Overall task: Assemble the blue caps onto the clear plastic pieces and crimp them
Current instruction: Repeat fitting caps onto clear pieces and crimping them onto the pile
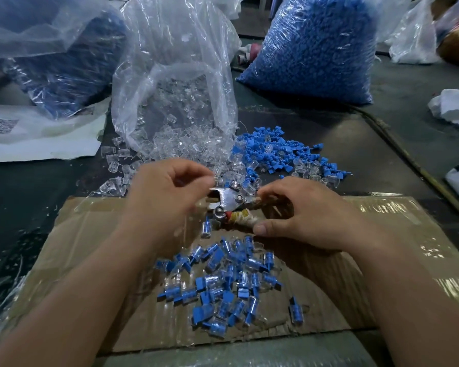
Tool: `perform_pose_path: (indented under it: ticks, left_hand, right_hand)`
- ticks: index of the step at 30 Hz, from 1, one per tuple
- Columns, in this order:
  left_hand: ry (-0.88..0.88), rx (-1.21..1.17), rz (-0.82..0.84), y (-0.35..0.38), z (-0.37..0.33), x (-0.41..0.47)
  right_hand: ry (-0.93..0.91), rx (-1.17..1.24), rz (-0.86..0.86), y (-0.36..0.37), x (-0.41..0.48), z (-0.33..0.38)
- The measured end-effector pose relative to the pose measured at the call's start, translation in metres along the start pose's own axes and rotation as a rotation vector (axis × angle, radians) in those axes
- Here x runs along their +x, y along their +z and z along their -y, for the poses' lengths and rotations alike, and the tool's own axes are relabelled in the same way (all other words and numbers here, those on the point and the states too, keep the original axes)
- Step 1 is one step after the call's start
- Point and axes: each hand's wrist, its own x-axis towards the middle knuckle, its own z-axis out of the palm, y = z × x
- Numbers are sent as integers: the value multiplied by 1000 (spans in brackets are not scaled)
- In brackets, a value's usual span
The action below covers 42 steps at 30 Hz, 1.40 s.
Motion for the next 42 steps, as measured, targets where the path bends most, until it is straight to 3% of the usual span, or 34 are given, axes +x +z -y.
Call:
perform_pose_path:
  ticks: [2,4,12,29,32,37,42]
  left_hand:
    - [55,269,-196,-3,7,8]
    - [82,467,-224,-6,12,13]
    - [77,854,103,1,31,17]
    - [181,587,-206,0,16,11]
    - [199,566,-224,1,13,9]
    - [269,507,-220,1,9,5]
    - [323,342,-231,1,4,0]
  right_hand:
    - [-3,-5,-5,0,0,0]
    - [-5,-7,-3,0,1,1]
    - [0,4,-2,2,1,0]
    - [-28,38,-41,0,1,-2]
    - [-22,130,-221,-2,1,-6]
    - [132,283,-701,-4,6,-27]
    - [222,171,-701,0,20,-33]
